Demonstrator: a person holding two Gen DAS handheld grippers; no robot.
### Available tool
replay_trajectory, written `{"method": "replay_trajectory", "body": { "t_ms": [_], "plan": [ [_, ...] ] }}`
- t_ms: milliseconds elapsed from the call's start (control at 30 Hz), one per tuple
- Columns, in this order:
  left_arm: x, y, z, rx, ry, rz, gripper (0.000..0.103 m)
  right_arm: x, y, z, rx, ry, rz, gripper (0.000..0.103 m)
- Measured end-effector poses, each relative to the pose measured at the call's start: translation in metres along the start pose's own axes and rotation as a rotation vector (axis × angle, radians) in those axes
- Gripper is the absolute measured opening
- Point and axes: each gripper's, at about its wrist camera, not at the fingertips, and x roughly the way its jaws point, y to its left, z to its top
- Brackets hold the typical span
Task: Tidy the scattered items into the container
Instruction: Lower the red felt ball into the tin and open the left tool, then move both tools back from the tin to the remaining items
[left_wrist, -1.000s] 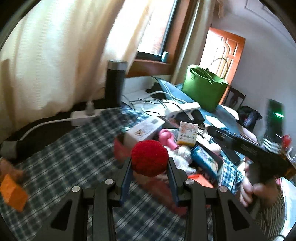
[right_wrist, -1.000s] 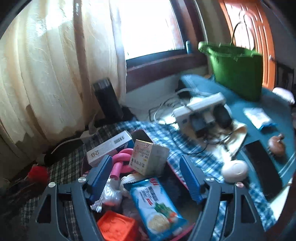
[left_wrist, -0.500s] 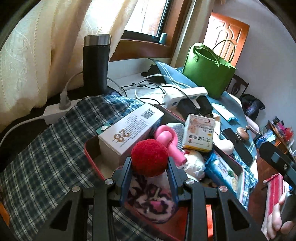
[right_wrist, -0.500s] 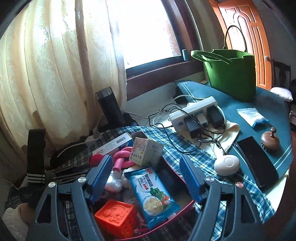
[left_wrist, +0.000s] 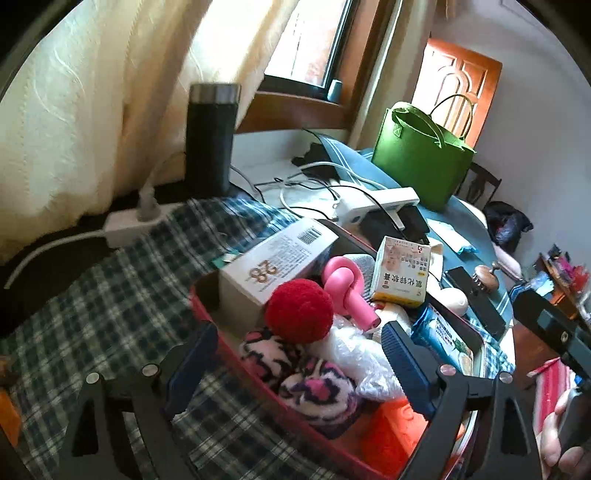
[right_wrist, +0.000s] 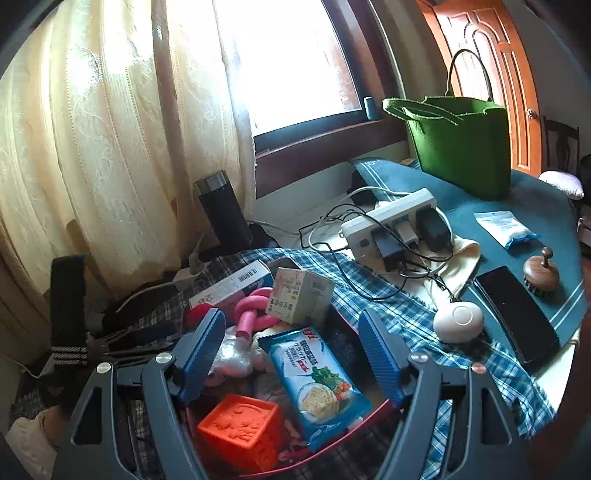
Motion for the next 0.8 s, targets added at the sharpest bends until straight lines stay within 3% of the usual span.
{"method": "replay_trajectory", "body": {
  "t_ms": [433, 800],
  "plan": [
    [-0.058, 0.000, -0.017, 0.151, -0.104, 0.200, 0.092, -0.008, 0.048, -0.001, -0.052, -0.005, 0.044, 0.078],
    [-0.098, 0.040, -0.035, 0.102, -0.136, 0.302, 0.092, 0.001, 0.100, -0.008, -0.114, 0.019, 0.089, 0.078]
  ]
}}
